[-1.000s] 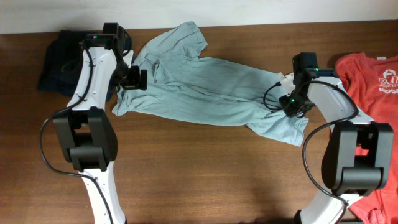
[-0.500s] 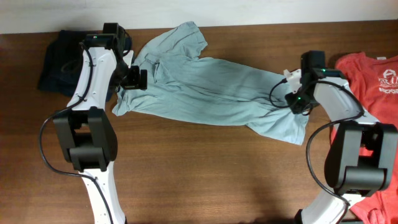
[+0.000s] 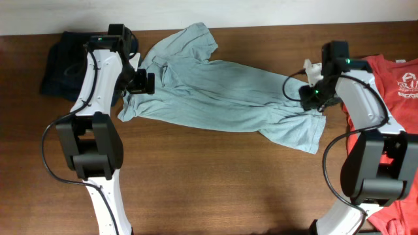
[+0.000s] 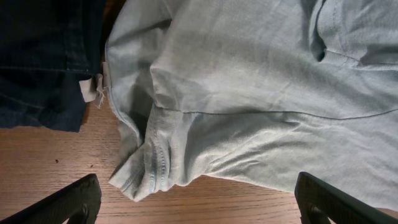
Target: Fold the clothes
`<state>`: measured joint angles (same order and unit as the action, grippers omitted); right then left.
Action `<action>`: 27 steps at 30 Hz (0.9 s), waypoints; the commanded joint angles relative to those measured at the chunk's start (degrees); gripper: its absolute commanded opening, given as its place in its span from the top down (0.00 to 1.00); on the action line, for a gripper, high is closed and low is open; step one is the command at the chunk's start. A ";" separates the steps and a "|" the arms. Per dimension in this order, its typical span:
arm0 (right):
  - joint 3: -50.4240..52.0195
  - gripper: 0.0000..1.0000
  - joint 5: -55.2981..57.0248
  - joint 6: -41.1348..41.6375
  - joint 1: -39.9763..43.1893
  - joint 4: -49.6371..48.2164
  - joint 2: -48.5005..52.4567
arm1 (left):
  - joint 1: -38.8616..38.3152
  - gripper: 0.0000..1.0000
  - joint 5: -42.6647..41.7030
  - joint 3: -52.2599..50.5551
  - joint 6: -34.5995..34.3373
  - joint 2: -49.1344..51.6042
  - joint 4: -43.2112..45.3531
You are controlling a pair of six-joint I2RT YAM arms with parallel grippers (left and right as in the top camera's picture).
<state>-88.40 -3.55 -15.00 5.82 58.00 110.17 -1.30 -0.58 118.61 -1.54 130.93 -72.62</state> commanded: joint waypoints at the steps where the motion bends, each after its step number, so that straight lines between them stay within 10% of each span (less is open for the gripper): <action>1: -2.78 0.64 -11.34 5.97 -2.27 4.02 -1.73 | 0.35 0.01 0.50 -0.50 -0.57 0.37 0.13; 5: 0.04 0.96 -11.21 8.31 -4.11 6.34 -1.53 | 0.35 0.01 0.50 -0.50 -0.57 0.37 0.13; 27: 22.18 0.96 -0.35 19.98 -4.63 -10.75 -0.74 | 0.35 0.01 0.37 -0.50 -0.57 0.37 3.48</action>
<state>-67.81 -9.54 2.39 1.23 47.42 109.67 -1.30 -0.60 118.61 -1.54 130.93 -69.28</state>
